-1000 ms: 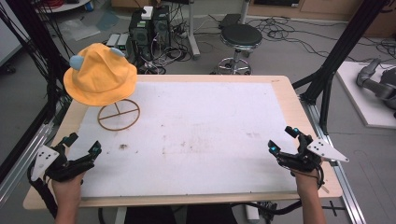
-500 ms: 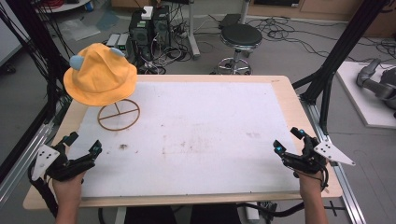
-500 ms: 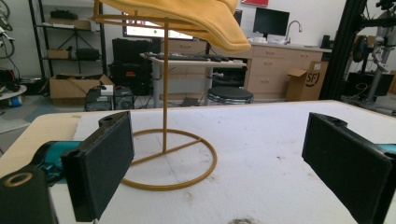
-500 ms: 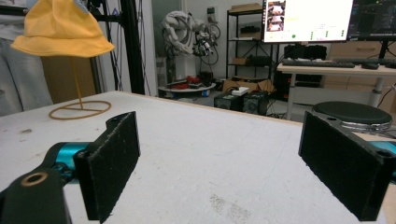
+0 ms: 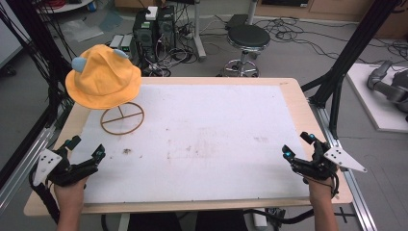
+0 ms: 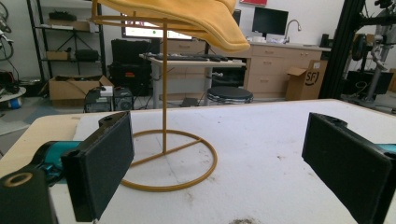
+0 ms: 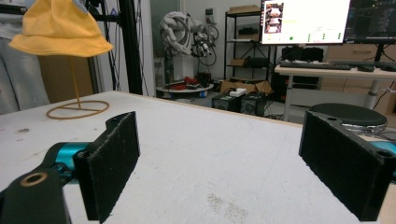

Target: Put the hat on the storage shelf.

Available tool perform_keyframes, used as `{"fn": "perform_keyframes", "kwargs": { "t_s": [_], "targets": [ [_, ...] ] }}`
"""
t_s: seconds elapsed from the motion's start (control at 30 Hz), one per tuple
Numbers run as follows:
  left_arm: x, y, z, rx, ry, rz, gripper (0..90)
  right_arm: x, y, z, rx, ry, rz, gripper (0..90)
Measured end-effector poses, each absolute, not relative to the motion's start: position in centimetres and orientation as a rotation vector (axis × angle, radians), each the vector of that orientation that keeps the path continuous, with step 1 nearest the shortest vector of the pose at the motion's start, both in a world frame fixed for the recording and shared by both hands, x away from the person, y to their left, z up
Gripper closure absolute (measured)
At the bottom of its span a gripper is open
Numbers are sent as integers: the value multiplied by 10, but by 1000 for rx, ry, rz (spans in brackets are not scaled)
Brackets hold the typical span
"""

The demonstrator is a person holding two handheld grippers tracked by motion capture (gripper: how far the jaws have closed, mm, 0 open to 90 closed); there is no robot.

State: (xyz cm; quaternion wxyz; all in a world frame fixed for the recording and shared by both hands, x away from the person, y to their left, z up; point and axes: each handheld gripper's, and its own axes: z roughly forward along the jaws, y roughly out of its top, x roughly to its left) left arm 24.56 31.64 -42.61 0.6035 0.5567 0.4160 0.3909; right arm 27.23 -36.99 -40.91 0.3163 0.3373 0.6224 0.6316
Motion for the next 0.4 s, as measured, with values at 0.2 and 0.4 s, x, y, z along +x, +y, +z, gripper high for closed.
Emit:
{"fn": "perform_keyframes", "kwargs": {
  "t_s": [0.2,0.4],
  "targets": [
    [246,317,-426,1292,964,905,96,273,-370,-410,892,1638,1662,121],
    [246,317,-426,1297,962,908,96,273,-371,-410,895,1633,1659,120]
  ]
}}
